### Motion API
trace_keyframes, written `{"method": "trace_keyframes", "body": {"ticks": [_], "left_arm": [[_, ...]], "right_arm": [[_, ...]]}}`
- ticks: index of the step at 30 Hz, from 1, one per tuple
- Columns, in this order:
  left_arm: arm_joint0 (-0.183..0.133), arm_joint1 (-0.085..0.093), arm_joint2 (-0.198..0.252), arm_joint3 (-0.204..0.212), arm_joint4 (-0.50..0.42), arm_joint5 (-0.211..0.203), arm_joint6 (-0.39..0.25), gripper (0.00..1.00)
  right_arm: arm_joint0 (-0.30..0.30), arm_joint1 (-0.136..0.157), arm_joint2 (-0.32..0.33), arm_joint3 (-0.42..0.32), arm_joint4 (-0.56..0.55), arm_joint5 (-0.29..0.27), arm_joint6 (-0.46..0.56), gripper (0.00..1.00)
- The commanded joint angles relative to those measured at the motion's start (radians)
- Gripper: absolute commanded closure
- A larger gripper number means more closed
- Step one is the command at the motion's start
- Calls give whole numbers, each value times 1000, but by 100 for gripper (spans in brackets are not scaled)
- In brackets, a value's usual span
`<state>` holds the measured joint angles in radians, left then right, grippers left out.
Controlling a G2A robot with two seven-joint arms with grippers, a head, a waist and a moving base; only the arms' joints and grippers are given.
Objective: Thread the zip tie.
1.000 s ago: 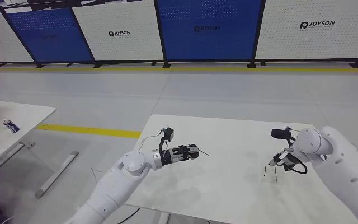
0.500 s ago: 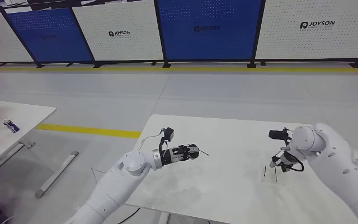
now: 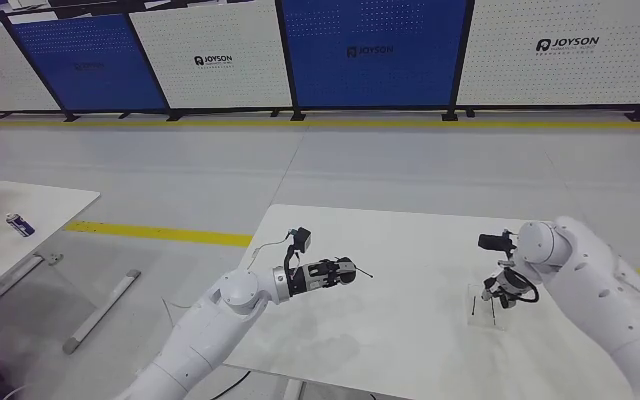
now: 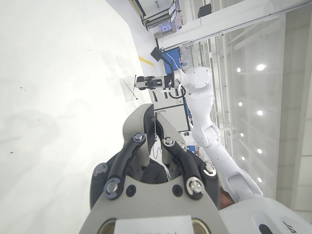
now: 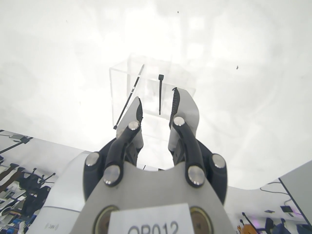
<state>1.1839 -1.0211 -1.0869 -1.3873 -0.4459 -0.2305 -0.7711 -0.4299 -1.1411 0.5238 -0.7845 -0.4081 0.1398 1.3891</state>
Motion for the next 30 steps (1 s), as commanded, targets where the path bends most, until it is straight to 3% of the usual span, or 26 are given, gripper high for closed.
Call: {"method": "trace_keyframes", "body": {"ticks": [1,15,30], "left_arm": [[0,0,0,0,0,0,0,100],[0,0,0,0,0,0,0,100],[0,0,0,0,0,0,0,100]], "right_arm": [[6,-11,-5,23,4,-7,-1,75],[50,-87,-39,184,3,-54,-2,75],[80,-151,-55,303,-10,-79,-7,83]]}}
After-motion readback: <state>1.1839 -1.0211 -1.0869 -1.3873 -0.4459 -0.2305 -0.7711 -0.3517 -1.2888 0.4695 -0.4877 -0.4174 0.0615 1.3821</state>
